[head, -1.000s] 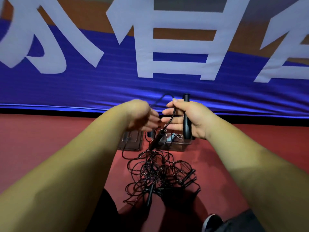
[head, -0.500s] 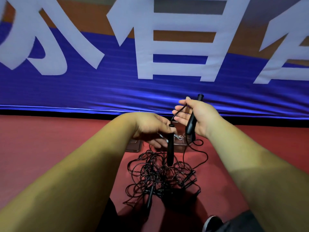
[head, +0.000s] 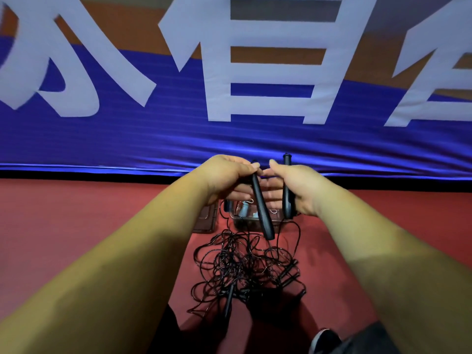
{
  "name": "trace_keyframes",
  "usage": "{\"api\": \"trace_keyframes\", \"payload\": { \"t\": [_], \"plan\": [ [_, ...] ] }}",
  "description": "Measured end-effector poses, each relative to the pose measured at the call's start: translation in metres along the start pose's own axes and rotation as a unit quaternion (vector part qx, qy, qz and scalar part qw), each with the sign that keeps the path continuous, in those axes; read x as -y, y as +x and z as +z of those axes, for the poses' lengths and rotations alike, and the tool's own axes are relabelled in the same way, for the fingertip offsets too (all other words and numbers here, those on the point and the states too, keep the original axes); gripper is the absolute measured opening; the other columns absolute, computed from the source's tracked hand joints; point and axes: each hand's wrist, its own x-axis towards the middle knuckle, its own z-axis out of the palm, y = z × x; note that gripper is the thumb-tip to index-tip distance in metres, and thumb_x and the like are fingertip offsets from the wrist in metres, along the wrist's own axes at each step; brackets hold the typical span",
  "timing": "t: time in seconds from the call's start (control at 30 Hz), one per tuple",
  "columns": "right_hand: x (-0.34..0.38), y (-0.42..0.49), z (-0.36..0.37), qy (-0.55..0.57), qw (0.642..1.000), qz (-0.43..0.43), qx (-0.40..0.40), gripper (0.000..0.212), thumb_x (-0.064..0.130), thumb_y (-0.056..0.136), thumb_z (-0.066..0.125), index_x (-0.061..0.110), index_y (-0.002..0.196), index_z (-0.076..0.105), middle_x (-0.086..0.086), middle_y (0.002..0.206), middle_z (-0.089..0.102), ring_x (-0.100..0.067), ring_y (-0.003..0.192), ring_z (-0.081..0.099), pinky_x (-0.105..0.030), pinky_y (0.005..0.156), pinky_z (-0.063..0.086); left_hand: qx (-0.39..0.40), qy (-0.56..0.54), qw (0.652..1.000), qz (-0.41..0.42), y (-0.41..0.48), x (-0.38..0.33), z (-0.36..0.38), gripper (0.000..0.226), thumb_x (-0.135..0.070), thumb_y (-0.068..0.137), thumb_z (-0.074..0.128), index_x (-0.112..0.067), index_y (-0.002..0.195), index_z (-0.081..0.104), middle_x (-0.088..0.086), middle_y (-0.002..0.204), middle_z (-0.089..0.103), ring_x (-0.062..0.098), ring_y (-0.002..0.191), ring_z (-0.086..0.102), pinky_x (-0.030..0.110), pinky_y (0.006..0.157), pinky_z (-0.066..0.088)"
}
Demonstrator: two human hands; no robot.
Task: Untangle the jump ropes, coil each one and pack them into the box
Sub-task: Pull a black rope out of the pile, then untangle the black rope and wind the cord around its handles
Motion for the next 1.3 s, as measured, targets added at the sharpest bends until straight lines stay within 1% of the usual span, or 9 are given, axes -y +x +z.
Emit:
{"api": "trace_keyframes", "payload": {
  "t": [0.17,0.3,0.47,0.57,0.67,0.77,0.97,1.17,1.3],
  "plan": [
    [-0.003,-0.009,0.011,-0.027,0.997,-0.009,0.079,0.052,0.049,0.108,0.056,0.002,0.129,0.063,-0.019,0.11,0.079,-0.043,0.101,0.077,-0.053,0.079,0.065,-0.062,-0.056,0.996,-0.026,0.003,-0.001,-0.002,0.015,-0.026,0.1,0.07,-0.011,0.098,0.074,0.011,0.094,0.079,0.021,0.077,0.074,0.025,0.068,0.063],
    [-0.009,-0.015,0.018,-0.053,0.992,0.001,0.111,0.051,0.045,0.103,0.064,0.0,0.126,0.061,-0.018,0.091,0.078,-0.034,0.083,0.077,-0.054,0.08,0.064,-0.086,-0.065,0.994,-0.01,0.005,-0.002,-0.006,0.019,-0.03,0.092,0.079,-0.012,0.096,0.075,0.009,0.096,0.077,0.019,0.084,0.073,0.029,0.075,0.064],
    [-0.009,-0.017,0.018,-0.097,0.983,0.014,0.158,0.031,0.034,0.093,0.08,0.009,0.097,0.061,-0.006,0.069,0.057,-0.019,0.06,0.059,-0.039,0.062,0.061,-0.121,0.087,0.989,0.005,-0.001,-0.011,-0.009,0.038,-0.041,0.102,0.065,-0.004,0.097,0.072,0.014,0.088,0.078,0.023,0.062,0.07,0.032,0.058,0.062],
    [-0.01,-0.016,0.016,-0.129,0.976,0.027,0.173,0.033,0.028,0.09,0.086,0.01,0.076,0.061,-0.006,0.064,0.054,-0.019,0.055,0.054,-0.035,0.058,0.054,-0.182,0.284,0.94,0.054,0.004,-0.007,-0.017,0.016,-0.021,0.1,0.058,-0.013,0.1,0.072,0.008,0.093,0.075,0.027,0.078,0.071,0.039,0.079,0.062],
    [-0.012,-0.014,0.016,-0.144,0.977,0.03,0.156,0.032,0.018,0.09,0.085,0.009,0.069,0.062,-0.007,0.062,0.054,-0.02,0.053,0.053,-0.034,0.058,0.053,-0.098,0.353,0.924,0.108,0.0,-0.003,-0.02,0.04,-0.003,0.091,0.065,-0.029,0.121,0.071,-0.004,0.112,0.072,0.016,0.093,0.069,0.028,0.083,0.056],
    [-0.012,-0.015,0.018,-0.154,0.975,0.029,0.158,0.024,0.008,0.093,0.077,0.007,0.072,0.066,-0.008,0.06,0.054,-0.02,0.052,0.054,-0.032,0.054,0.051,-0.025,0.344,0.928,0.144,0.0,0.001,-0.019,0.044,-0.006,0.09,0.076,-0.035,0.124,0.073,-0.013,0.111,0.075,0.003,0.09,0.069,0.011,0.078,0.051],
    [-0.006,-0.017,0.018,-0.188,0.974,0.023,0.123,0.005,0.007,0.092,0.068,0.007,0.09,0.064,-0.004,0.057,0.056,-0.016,0.051,0.056,-0.028,0.053,0.05,-0.045,0.314,0.928,0.196,0.003,0.006,-0.009,0.025,-0.003,0.094,0.068,-0.025,0.102,0.077,-0.002,0.094,0.078,0.023,0.096,0.071,0.038,0.093,0.056],
    [-0.003,-0.017,0.017,-0.159,0.981,0.013,0.107,0.012,0.006,0.092,0.065,0.011,0.095,0.055,-0.01,0.063,0.054,-0.016,0.048,0.052,-0.026,0.047,0.048,-0.133,0.364,0.895,0.222,0.007,0.004,-0.001,0.03,-0.005,0.091,0.054,-0.027,0.098,0.072,-0.001,0.087,0.072,0.023,0.085,0.065,0.038,0.078,0.055],
    [-0.002,-0.014,0.017,-0.25,0.968,-0.027,0.013,0.045,0.03,0.075,0.067,0.017,0.115,0.051,-0.009,0.077,0.059,-0.021,0.058,0.058,-0.035,0.057,0.051,-0.17,0.388,0.878,0.222,0.008,0.002,0.004,0.03,-0.009,0.093,0.047,-0.027,0.108,0.067,0.002,0.089,0.069,0.026,0.082,0.062,0.041,0.073,0.054]
  ]
}}
